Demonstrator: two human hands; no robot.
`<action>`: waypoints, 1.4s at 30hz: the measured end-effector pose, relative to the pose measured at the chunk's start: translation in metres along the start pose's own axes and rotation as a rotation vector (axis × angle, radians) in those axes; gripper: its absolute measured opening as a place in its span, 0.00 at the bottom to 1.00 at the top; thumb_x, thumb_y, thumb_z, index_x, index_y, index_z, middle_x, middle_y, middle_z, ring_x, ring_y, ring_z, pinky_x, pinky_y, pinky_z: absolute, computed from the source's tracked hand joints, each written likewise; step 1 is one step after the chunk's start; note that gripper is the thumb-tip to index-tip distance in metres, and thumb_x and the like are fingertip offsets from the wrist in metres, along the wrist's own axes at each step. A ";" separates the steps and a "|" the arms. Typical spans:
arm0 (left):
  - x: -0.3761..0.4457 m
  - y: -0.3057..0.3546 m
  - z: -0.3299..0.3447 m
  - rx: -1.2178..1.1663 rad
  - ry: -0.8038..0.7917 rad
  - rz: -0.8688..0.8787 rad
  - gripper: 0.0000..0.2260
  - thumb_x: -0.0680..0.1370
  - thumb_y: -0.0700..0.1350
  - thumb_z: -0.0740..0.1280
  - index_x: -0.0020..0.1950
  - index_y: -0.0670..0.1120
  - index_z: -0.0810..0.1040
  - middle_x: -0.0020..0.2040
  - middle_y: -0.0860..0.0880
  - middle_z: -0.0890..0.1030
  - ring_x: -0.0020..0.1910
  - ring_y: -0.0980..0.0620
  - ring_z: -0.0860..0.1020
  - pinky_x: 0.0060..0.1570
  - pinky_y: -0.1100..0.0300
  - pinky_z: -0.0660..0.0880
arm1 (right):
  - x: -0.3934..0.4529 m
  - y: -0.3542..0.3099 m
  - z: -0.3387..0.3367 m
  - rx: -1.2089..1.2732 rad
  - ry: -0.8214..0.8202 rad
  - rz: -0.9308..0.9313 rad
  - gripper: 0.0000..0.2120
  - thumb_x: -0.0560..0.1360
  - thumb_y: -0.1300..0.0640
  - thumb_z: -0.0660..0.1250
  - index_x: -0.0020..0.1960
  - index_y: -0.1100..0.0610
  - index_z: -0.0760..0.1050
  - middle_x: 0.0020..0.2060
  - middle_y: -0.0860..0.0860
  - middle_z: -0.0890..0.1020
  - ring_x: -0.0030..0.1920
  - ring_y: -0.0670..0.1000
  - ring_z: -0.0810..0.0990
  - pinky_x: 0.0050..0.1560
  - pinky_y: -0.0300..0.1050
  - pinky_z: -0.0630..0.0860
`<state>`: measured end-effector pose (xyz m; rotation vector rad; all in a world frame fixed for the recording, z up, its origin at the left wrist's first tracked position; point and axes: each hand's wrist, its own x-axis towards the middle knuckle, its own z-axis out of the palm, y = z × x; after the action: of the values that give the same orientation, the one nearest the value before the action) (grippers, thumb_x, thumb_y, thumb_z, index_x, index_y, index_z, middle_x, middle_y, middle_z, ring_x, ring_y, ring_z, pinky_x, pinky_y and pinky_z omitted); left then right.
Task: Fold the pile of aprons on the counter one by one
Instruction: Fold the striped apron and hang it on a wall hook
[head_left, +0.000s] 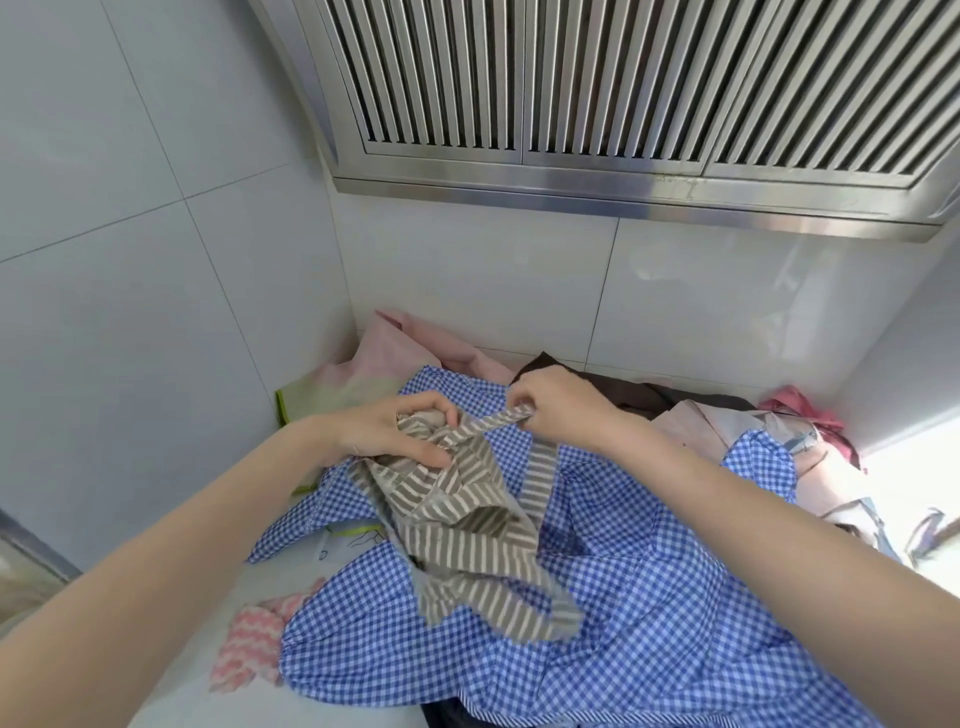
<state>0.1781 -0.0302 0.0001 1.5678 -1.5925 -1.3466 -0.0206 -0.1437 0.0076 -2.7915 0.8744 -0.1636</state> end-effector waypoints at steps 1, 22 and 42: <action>-0.002 0.000 0.001 0.009 -0.032 0.004 0.21 0.59 0.57 0.79 0.47 0.55 0.76 0.48 0.56 0.79 0.48 0.56 0.79 0.47 0.62 0.76 | 0.000 0.005 -0.004 0.012 0.044 0.067 0.08 0.73 0.63 0.65 0.47 0.54 0.81 0.43 0.49 0.79 0.45 0.50 0.77 0.46 0.46 0.74; -0.014 0.007 -0.019 -0.328 0.373 0.019 0.22 0.54 0.52 0.82 0.42 0.56 0.77 0.48 0.48 0.81 0.41 0.51 0.81 0.33 0.59 0.77 | -0.015 0.029 -0.064 1.121 -0.118 0.169 0.05 0.77 0.64 0.64 0.45 0.61 0.78 0.22 0.45 0.59 0.22 0.42 0.55 0.22 0.32 0.51; -0.008 0.068 -0.025 -1.056 0.327 0.335 0.21 0.54 0.53 0.80 0.44 0.48 0.85 0.45 0.49 0.85 0.41 0.49 0.84 0.36 0.56 0.80 | 0.002 0.034 -0.016 1.478 0.120 0.585 0.05 0.75 0.63 0.67 0.40 0.62 0.75 0.27 0.54 0.79 0.25 0.48 0.76 0.25 0.39 0.74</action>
<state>0.1727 -0.0411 0.0719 0.7596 -0.6646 -1.3020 -0.0407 -0.1748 0.0151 -1.1384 0.9463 -0.5760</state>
